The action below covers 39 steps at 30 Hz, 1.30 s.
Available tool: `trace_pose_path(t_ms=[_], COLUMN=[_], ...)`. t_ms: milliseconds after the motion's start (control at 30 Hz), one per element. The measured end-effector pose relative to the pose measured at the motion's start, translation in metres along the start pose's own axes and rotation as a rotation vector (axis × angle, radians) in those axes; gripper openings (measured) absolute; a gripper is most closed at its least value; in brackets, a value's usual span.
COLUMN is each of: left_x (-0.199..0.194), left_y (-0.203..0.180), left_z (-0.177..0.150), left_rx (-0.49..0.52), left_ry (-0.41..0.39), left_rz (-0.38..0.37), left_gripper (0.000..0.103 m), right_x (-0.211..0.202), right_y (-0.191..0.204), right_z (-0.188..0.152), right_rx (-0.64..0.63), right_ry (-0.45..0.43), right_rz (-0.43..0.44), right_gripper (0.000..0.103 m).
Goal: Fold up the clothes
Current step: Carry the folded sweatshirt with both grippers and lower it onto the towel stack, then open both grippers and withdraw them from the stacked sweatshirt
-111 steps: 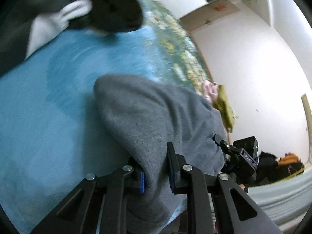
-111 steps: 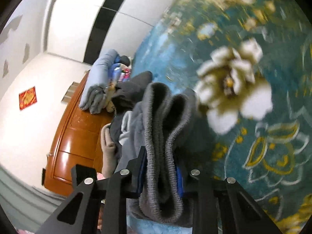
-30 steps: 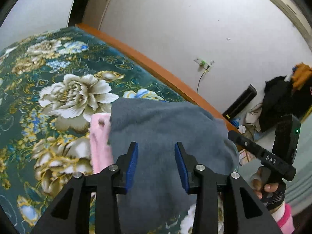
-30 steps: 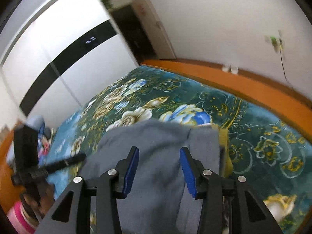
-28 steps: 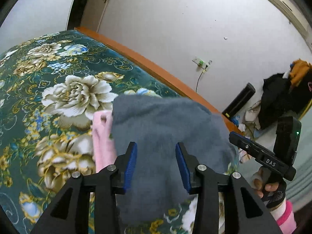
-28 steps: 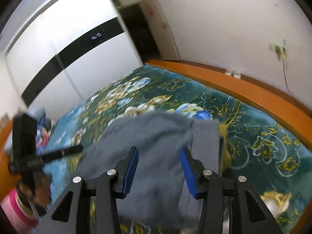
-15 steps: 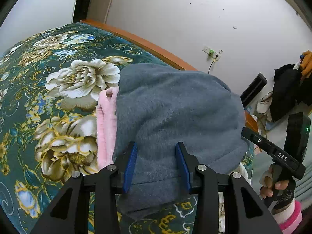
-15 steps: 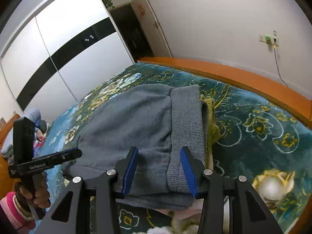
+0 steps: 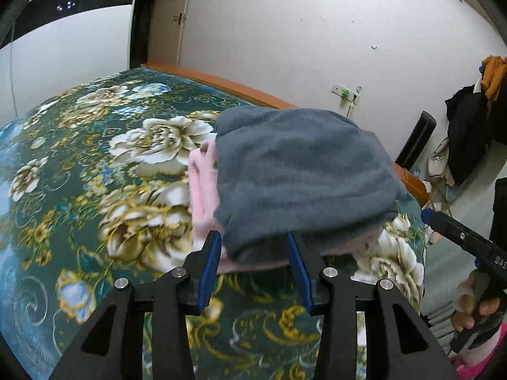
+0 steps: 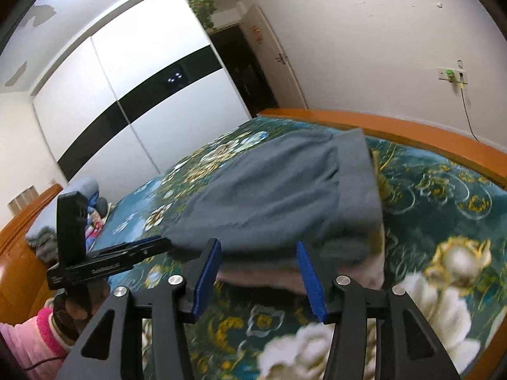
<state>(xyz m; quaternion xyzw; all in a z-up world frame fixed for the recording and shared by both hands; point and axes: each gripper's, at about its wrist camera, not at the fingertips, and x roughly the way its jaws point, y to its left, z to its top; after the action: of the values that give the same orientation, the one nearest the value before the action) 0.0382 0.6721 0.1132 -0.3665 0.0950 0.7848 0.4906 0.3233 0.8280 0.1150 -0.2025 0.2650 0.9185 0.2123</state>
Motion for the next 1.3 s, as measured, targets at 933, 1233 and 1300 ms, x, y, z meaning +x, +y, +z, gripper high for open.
trace_pose_path(t_ms=[933, 1233, 1300], left_x=[-0.012, 0.043, 0.05], left_y=[-0.027, -0.012, -0.011], left_z=[-0.065, -0.087, -0.088], left_rx=[-0.064, -0.1, -0.111], left_ry=[0.105, 0.107, 0.09], left_rz=[0.107, 0.266, 0.297], left_gripper=[0.059, 0.071, 0.074], right_x=[-0.019, 0.048, 0.056], right_y=[0.04, 0.015, 0.011], right_z=[-0.072, -0.089, -0.091], right_rx=[-0.007, -0.006, 0.004], right_ry=[0.142, 0.13, 0.105], right_rz=[-0.121, -0.225, -0.264], right_gripper=[0.059, 0.068, 0.071])
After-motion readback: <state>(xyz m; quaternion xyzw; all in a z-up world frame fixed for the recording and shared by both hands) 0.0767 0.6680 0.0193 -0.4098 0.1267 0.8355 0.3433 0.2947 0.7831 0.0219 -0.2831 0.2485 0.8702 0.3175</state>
